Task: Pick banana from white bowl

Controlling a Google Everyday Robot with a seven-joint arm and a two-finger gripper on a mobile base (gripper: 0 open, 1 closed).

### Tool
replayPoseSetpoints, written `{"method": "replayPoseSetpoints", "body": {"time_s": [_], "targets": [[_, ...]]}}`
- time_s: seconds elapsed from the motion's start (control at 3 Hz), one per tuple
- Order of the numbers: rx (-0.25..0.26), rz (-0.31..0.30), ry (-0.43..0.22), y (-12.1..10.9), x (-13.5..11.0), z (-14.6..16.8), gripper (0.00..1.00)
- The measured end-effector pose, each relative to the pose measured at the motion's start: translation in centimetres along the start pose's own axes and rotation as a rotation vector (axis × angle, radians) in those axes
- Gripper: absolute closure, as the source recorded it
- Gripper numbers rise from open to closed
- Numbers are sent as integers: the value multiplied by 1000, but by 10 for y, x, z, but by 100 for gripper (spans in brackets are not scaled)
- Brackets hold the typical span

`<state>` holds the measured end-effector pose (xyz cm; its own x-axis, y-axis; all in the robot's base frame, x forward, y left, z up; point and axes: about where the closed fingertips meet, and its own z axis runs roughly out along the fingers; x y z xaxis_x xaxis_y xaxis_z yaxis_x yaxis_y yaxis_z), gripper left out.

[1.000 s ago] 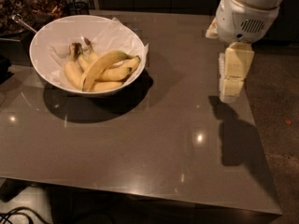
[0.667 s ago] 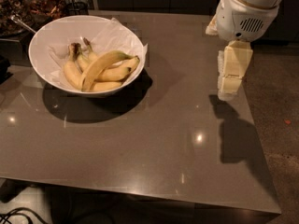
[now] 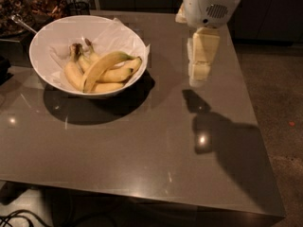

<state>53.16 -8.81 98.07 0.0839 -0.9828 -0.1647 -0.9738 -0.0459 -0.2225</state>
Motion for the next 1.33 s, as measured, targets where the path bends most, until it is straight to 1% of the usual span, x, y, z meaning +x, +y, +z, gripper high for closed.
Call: {"method": "replayPoseSetpoints", "body": {"time_s": [0.33, 0.67, 1.0, 1.33], "targets": [[-17, -93, -20, -28, -57, 10, 0], [-18, -183, -25, -55, -113, 27, 0], [13, -202, -52, -63, -132, 28, 0], [10, -220, -71, -70, -142, 36, 0]]}}
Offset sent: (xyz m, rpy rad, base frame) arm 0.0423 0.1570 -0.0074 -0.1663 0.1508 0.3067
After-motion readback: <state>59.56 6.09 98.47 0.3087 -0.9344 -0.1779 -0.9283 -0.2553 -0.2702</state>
